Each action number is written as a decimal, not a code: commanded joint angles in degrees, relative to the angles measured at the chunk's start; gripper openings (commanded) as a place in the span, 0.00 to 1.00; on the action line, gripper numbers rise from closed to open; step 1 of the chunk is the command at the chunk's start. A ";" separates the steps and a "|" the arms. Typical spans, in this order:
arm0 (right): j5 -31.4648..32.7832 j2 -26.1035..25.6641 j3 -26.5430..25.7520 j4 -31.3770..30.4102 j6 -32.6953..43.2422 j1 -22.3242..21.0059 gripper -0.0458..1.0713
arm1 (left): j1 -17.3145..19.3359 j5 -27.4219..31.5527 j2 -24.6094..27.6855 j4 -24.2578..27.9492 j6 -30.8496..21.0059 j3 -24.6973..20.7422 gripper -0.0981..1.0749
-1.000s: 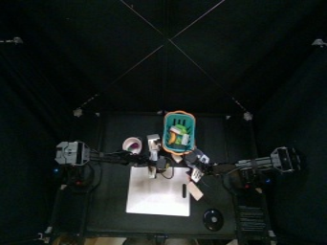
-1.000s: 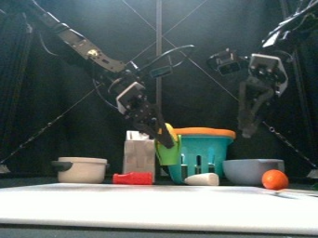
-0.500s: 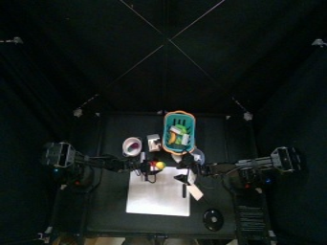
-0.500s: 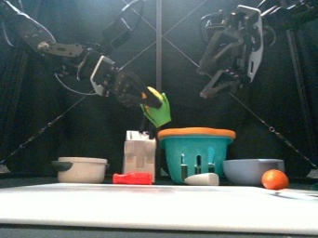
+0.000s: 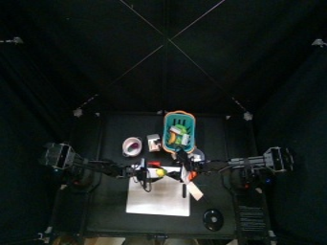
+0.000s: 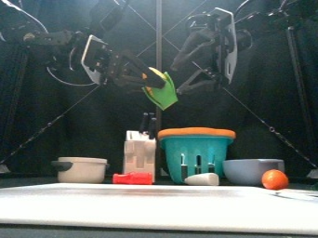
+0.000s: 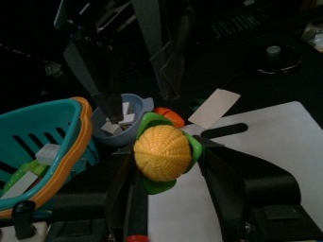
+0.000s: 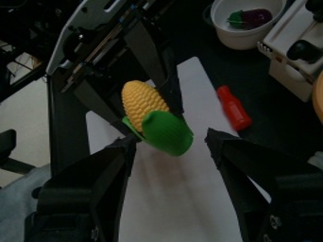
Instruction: Remove husk from corn
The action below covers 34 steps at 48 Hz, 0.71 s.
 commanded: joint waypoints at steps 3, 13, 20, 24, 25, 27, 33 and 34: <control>-0.70 0.18 -2.11 -1.41 -0.09 -0.09 0.87 | -0.26 -1.05 -0.35 -0.09 -0.09 -1.67 0.64; -0.62 1.49 -2.90 -3.52 -0.09 -0.09 0.87 | -0.44 -1.14 -0.26 -0.09 0.00 -1.76 0.64; -0.70 2.02 -2.99 -3.78 -0.18 0.09 0.82 | -0.53 -1.14 -0.18 0.00 0.09 -1.58 0.64; -0.70 2.11 -2.99 -3.78 -0.44 0.09 0.75 | -0.44 -1.14 -0.18 -0.09 0.09 -1.58 0.64; -0.70 2.11 -2.99 -3.78 -0.35 0.09 0.74 | -0.44 -1.14 -0.18 -0.09 0.09 -1.58 0.64; -0.70 2.11 -2.99 -3.78 -0.44 0.09 0.70 | -0.44 -1.14 -0.18 -0.09 0.09 -1.58 0.64; -0.62 2.11 -2.99 -3.78 -0.35 0.09 0.61 | -0.44 -1.14 -0.18 -0.09 0.09 -1.58 0.64; -0.70 2.11 -2.99 -3.78 -0.35 0.09 0.59 | -0.44 -1.14 -0.09 -0.09 0.09 -1.58 0.64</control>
